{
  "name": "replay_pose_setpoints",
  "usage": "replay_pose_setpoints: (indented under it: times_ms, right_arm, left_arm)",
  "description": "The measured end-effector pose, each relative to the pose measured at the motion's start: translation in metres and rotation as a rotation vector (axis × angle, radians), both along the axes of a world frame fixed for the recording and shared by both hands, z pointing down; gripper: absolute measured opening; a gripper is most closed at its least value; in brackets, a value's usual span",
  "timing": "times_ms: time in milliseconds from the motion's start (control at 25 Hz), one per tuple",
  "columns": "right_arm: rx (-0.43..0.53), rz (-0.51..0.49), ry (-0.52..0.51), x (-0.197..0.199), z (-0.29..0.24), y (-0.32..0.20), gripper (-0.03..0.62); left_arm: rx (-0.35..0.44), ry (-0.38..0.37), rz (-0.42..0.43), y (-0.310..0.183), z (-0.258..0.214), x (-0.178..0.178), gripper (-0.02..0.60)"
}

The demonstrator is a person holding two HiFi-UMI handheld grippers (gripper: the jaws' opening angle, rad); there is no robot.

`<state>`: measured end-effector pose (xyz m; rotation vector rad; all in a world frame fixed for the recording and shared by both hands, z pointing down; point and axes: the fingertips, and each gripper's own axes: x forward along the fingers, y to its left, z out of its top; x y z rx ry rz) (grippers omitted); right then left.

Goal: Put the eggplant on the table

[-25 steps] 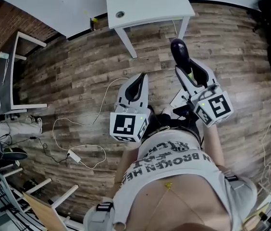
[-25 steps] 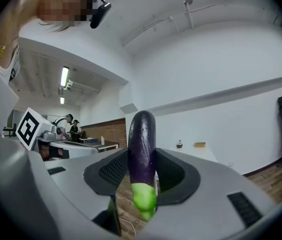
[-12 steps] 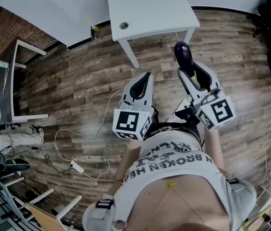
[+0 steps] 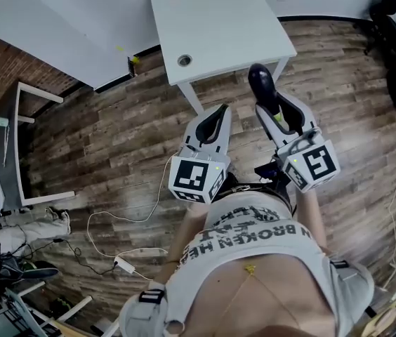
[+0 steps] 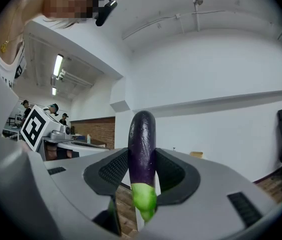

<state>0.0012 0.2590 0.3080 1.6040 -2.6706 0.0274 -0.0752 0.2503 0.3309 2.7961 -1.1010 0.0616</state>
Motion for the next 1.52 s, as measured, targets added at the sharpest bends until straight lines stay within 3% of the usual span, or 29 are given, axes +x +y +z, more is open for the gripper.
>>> replay_pose_setpoints:
  times_ms: [680, 1040, 1520]
  right_arm:
    - [-0.035, 0.039, 0.022, -0.049, 0.017, -0.062, 0.167]
    - [-0.044, 0.097, 0.011, -0.044, 0.013, -0.068, 0.167]
    - [-0.044, 0.047, 0.003, -0.036, 0.009, -0.137, 0.167]
  left_arm:
    - [-0.026, -0.009, 0.031, -0.059, 0.015, -0.054, 0.006]
    - [-0.030, 0.006, 0.039, -0.069, 0.011, -0.065, 0.006]
    - [-0.019, 0.015, -0.031, -0.133, 0.003, -0.061, 0.006]
